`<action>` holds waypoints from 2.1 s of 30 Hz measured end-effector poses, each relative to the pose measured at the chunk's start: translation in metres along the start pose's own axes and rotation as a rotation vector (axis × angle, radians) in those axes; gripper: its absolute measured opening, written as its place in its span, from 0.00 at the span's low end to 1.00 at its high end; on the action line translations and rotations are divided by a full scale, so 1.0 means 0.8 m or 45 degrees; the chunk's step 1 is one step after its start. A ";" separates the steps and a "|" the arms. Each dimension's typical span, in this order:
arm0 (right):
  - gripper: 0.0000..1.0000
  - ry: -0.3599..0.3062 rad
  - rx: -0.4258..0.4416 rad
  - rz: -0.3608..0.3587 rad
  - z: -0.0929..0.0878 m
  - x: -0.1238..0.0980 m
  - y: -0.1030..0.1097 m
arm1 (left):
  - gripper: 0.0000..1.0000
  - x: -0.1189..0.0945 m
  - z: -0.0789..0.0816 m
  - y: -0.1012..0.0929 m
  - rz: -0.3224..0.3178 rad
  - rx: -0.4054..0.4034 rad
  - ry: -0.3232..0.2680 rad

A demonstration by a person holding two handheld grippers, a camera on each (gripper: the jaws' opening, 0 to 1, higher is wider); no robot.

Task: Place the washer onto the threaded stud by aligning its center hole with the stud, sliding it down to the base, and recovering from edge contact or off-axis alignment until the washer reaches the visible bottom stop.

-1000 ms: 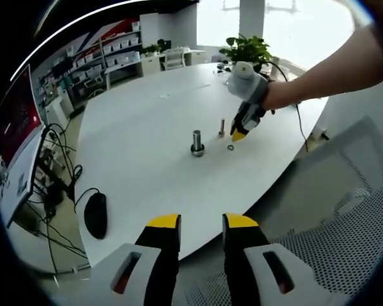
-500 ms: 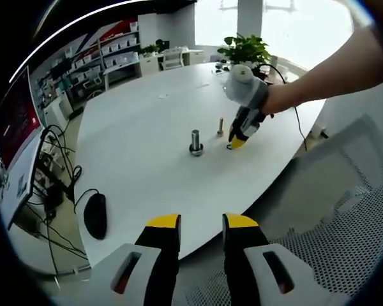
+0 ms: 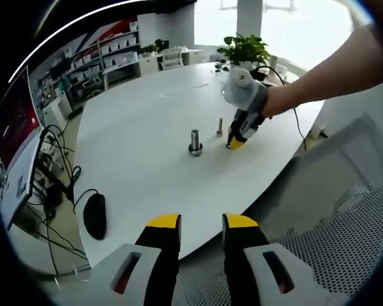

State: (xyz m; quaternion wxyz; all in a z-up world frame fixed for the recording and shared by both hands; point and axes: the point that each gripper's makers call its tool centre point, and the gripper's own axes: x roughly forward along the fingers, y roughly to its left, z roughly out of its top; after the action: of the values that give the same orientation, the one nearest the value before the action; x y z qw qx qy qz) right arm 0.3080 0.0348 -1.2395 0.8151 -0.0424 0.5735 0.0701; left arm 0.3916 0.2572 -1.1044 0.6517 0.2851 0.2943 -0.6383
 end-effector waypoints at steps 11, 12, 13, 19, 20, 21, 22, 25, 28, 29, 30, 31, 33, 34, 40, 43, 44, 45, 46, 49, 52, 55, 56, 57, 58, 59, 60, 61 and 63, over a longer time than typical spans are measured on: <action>0.18 0.014 -0.015 0.007 0.005 0.001 -0.001 | 0.24 0.003 -0.001 0.000 -0.007 0.001 0.002; 0.18 0.010 -0.031 0.003 0.005 0.001 -0.003 | 0.24 0.004 -0.001 0.000 -0.008 0.000 0.002; 0.17 0.012 -0.068 -0.013 0.006 0.001 -0.003 | 0.24 0.004 -0.001 0.001 -0.007 -0.002 0.002; 0.16 0.019 -0.108 -0.005 0.010 0.002 -0.005 | 0.24 0.003 -0.001 0.001 -0.004 -0.006 0.000; 0.16 0.023 -0.114 -0.001 0.009 0.002 -0.004 | 0.24 0.003 -0.001 0.001 -0.005 -0.006 -0.001; 0.16 0.033 -0.119 0.011 0.008 0.002 -0.003 | 0.24 0.005 0.000 0.001 -0.006 -0.005 -0.001; 0.16 0.042 -0.120 0.020 0.007 0.001 -0.002 | 0.24 0.005 -0.001 0.001 -0.006 -0.005 0.000; 0.16 0.054 -0.158 0.026 0.005 -0.001 -0.001 | 0.24 0.001 0.001 -0.001 -0.005 -0.005 -0.003; 0.17 0.058 -0.200 0.028 0.003 -0.001 0.002 | 0.24 -0.001 0.001 -0.001 -0.005 -0.008 -0.002; 0.17 0.058 -0.197 0.030 0.004 -0.001 0.002 | 0.24 0.000 0.001 0.000 -0.005 -0.007 -0.003; 0.17 0.053 -0.196 0.031 0.004 -0.001 0.002 | 0.23 0.001 0.001 0.000 -0.006 -0.007 -0.004; 0.17 0.048 -0.195 0.032 0.005 -0.002 0.002 | 0.23 0.000 0.002 -0.001 -0.006 -0.006 -0.004; 0.16 0.044 -0.206 0.031 0.005 -0.002 0.005 | 0.23 0.001 0.002 0.000 -0.006 -0.005 -0.003; 0.16 0.046 -0.220 0.033 0.004 -0.002 0.006 | 0.23 0.001 0.002 0.000 -0.006 -0.006 -0.005; 0.14 0.036 -0.162 0.018 0.003 -0.003 0.006 | 0.23 0.002 0.002 0.000 -0.003 -0.007 -0.007; 0.14 0.032 -0.166 -0.001 0.001 -0.004 0.006 | 0.23 0.003 0.000 0.001 -0.001 -0.006 -0.004; 0.14 0.032 -0.156 -0.007 0.002 -0.003 0.003 | 0.23 0.003 0.000 0.001 -0.001 -0.007 -0.004; 0.14 0.038 -0.150 -0.011 0.002 -0.003 0.003 | 0.23 0.004 0.001 0.002 0.000 -0.007 -0.005; 0.14 0.044 -0.142 -0.019 0.001 -0.004 0.003 | 0.23 0.003 0.001 0.002 0.002 -0.008 -0.006; 0.14 0.018 -0.120 -0.038 0.006 -0.012 0.003 | 0.23 0.002 0.001 0.001 0.003 -0.005 -0.004; 0.14 -0.031 -0.101 -0.049 0.016 -0.029 -0.003 | 0.23 0.000 0.002 0.000 0.002 -0.003 -0.007; 0.14 -0.040 -0.144 -0.086 0.022 -0.045 -0.010 | 0.23 0.002 0.004 0.000 0.002 0.002 -0.013; 0.14 -0.047 -0.133 -0.087 0.020 -0.042 -0.014 | 0.23 0.002 0.004 0.000 0.002 0.003 -0.013; 0.14 -0.071 -0.119 -0.097 0.025 -0.052 -0.014 | 0.23 0.000 0.004 -0.001 0.003 0.005 -0.013; 0.14 -0.081 -0.118 -0.105 0.028 -0.059 -0.014 | 0.23 0.000 0.004 0.000 0.004 0.005 -0.014; 0.14 -0.089 -0.118 -0.112 0.029 -0.062 -0.016 | 0.23 0.002 0.004 0.000 0.005 0.005 -0.017; 0.14 -0.101 -0.129 -0.125 0.031 -0.066 -0.021 | 0.23 0.002 0.004 0.000 0.005 0.005 -0.018; 0.14 -0.104 -0.141 -0.136 0.032 -0.068 -0.024 | 0.23 0.002 0.004 0.000 0.005 0.006 -0.019; 0.14 -0.107 -0.163 -0.165 0.031 -0.071 -0.034 | 0.23 0.002 0.004 0.000 0.005 0.009 -0.018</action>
State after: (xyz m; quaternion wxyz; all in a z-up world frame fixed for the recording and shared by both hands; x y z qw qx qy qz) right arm 0.3166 0.0083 -1.1776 0.8369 -0.1284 0.5291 0.0554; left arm 0.3918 0.2534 -1.1034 0.6541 0.2835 0.2866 -0.6401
